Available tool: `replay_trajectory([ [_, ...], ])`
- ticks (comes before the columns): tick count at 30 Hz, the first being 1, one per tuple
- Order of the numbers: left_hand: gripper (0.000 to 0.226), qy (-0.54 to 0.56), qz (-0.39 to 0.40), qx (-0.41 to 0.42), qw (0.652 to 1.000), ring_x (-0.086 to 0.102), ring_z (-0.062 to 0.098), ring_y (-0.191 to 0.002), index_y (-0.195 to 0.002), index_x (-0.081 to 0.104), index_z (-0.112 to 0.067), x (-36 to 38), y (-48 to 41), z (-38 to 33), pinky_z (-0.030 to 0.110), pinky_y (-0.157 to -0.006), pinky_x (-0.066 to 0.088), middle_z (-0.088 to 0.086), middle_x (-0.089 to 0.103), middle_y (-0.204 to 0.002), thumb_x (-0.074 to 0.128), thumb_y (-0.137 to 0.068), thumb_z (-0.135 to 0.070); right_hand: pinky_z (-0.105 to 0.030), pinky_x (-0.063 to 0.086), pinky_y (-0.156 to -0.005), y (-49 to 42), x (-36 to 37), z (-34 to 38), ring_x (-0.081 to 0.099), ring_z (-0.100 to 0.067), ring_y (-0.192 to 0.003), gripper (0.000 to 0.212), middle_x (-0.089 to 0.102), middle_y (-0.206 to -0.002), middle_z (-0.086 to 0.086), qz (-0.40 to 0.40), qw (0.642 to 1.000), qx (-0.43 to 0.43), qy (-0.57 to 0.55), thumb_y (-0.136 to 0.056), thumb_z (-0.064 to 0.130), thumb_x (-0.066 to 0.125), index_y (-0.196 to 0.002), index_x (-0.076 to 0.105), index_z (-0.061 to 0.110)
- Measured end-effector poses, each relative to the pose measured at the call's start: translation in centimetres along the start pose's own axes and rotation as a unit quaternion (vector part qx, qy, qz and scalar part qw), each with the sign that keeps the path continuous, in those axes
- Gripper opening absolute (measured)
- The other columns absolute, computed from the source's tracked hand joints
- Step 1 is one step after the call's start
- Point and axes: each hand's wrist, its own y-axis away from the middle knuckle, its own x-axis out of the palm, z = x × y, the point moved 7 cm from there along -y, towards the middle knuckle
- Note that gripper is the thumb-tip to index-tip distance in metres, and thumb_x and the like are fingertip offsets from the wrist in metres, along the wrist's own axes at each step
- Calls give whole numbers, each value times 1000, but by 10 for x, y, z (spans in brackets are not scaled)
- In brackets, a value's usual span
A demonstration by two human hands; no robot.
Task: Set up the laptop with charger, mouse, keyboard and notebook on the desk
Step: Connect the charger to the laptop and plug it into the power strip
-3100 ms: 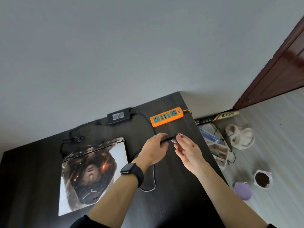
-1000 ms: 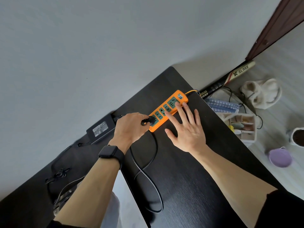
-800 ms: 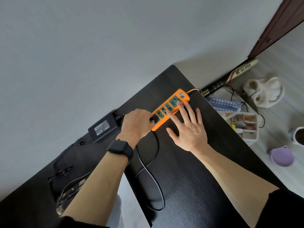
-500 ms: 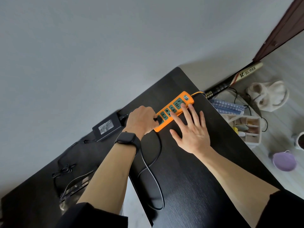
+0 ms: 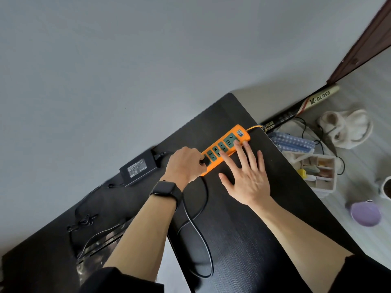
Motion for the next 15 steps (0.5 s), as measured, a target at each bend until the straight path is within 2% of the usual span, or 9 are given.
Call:
replay_trajectory([
  [2, 30, 12, -3, 0, 1000, 62, 19, -70, -110, 74, -26, -4, -4, 5, 28, -56, 49, -2, 66, -78, 54, -88, -33, -56, 20, -120, 0, 0, -4, 11, -32, -154, 76, 7, -167, -15, -7, 999, 31, -10, -94, 62, 43, -158, 25, 26],
  [6, 30, 15, -15, -18, 1000, 61, 19, -75, -117, 70, -22, -12, -16, 6, 30, -62, 51, 0, 68, -89, 57, -91, -32, -51, 24, -121, -6, -2, -11, 24, -32, -151, 72, 17, -165, -18, -9, 996, 84, -19, -95, 59, 43, -149, 42, 12],
  [10, 30, 20, -38, -35, 998, 62, 20, -75, -115, 70, -22, -9, -12, 5, 32, -63, 52, 0, 68, -88, 52, -93, -31, -50, 13, -124, -9, 3, -11, 8, -25, -155, 78, 14, -167, -8, 17, 997, 78, 7, -97, 63, 30, -158, 24, 16],
  [15, 33, -18, -64, -43, 997, 59, 19, -80, -122, 66, -25, -17, -13, 10, 31, -63, 45, -1, 68, -98, 43, -99, -33, -50, 13, -123, -8, 4, -10, 11, -26, -155, 76, 17, -167, -8, 19, 997, 78, 12, -95, 64, 33, -158, 27, 22],
])
